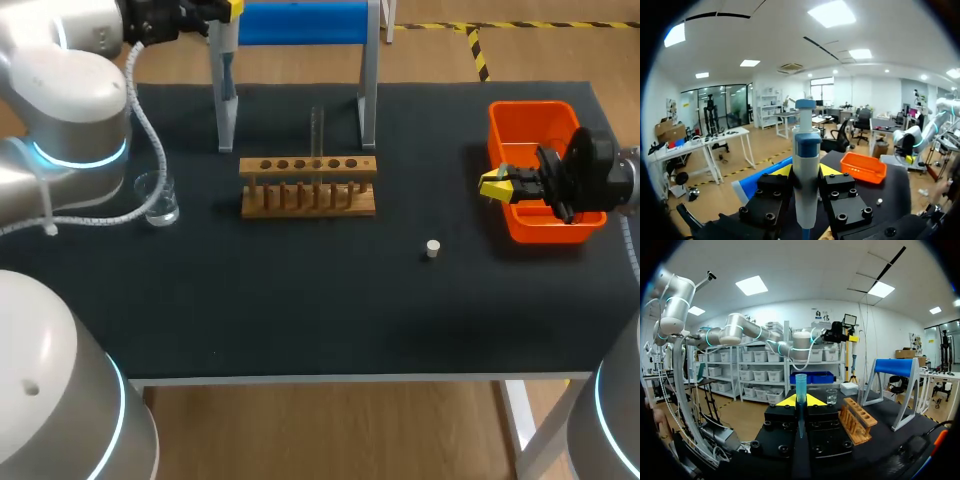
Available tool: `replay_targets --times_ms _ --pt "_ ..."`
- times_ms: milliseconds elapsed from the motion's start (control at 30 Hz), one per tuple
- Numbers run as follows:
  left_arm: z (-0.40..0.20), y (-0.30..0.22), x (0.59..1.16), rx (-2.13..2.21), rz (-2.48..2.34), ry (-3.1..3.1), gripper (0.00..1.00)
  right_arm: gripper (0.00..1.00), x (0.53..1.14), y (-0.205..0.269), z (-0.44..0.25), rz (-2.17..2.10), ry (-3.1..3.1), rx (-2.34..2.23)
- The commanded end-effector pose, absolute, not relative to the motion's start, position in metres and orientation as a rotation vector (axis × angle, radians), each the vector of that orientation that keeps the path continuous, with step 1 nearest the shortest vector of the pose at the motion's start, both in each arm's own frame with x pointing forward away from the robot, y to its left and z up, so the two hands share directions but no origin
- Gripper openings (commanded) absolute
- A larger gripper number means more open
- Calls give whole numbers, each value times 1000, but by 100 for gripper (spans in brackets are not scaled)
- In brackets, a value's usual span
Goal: Invert the test tube, pick up the pipette, mount the tip to pipette, aspirate from beaker and dispense into the tube, eject the tip, return the pipette, and cap with the stopper.
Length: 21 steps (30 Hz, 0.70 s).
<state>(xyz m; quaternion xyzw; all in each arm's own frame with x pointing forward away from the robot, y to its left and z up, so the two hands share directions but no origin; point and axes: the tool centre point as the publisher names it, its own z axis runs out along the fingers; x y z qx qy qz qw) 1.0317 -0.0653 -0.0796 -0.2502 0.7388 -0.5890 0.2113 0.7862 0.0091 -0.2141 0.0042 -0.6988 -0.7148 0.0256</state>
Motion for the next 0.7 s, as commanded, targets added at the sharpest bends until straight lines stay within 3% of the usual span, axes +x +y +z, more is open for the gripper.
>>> replay_targets --times_ms 33,700 --pt "-73 -61 1006 -606 -1720 2088 0 0 785 9 -214 -2209 -2163 12" --pt "-27 -125 914 -315 -1898 2167 0 0 785 9 -214 -2209 -2163 12"
